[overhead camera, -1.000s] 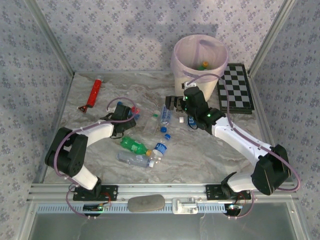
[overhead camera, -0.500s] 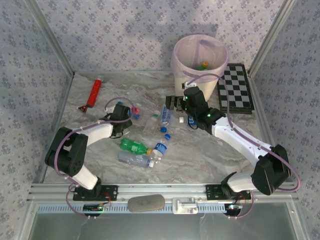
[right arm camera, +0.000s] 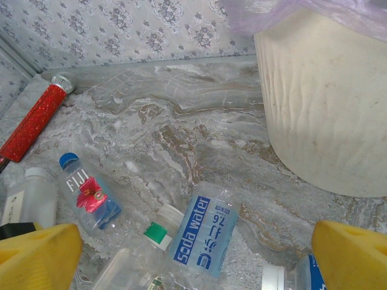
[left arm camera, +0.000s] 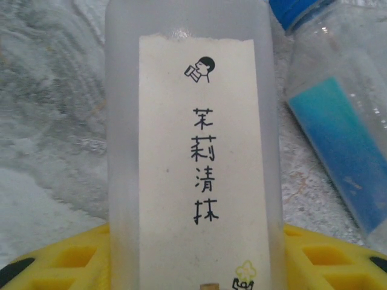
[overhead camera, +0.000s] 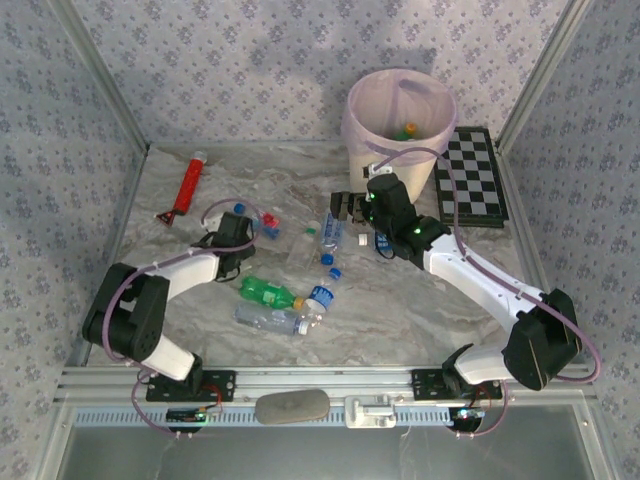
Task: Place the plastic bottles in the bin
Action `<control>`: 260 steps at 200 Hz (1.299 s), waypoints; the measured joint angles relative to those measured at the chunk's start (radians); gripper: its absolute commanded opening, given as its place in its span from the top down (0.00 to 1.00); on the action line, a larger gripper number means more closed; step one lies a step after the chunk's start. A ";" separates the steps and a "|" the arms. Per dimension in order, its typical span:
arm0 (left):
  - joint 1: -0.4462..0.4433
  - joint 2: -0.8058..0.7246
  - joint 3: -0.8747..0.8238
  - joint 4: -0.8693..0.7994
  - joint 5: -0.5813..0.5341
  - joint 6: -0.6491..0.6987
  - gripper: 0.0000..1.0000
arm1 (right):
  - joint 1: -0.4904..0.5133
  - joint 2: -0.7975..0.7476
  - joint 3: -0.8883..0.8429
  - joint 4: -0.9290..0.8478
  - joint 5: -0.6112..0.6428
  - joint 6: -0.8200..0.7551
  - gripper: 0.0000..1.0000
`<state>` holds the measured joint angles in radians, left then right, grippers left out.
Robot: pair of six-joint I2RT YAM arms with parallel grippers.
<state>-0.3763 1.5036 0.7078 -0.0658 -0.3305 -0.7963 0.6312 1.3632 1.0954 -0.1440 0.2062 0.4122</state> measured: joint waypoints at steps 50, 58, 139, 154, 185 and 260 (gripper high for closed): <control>0.021 -0.186 -0.033 0.045 0.051 0.152 0.57 | -0.003 0.000 0.000 0.022 -0.042 0.014 0.01; 0.021 -0.212 -0.033 0.056 0.069 0.180 0.57 | -0.006 0.000 0.000 0.029 -0.057 0.017 0.01; -0.015 -0.347 -0.033 0.209 0.386 0.356 0.58 | -0.058 0.002 0.000 0.145 -0.323 0.045 0.01; -0.050 -0.347 -0.033 0.229 0.426 0.378 0.58 | -0.061 0.013 0.001 0.177 -0.373 0.062 0.01; -0.136 -0.346 -0.032 0.266 0.473 0.404 0.59 | -0.054 0.066 0.006 0.230 -0.462 0.103 0.04; -0.260 -0.304 -0.018 0.311 0.455 0.416 0.59 | -0.017 0.209 0.023 0.320 -0.567 0.221 0.12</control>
<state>-0.6365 1.1992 0.6899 0.2451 0.1246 -0.3801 0.6144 1.5726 1.1183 0.1761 -0.3607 0.6331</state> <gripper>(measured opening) 0.514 0.899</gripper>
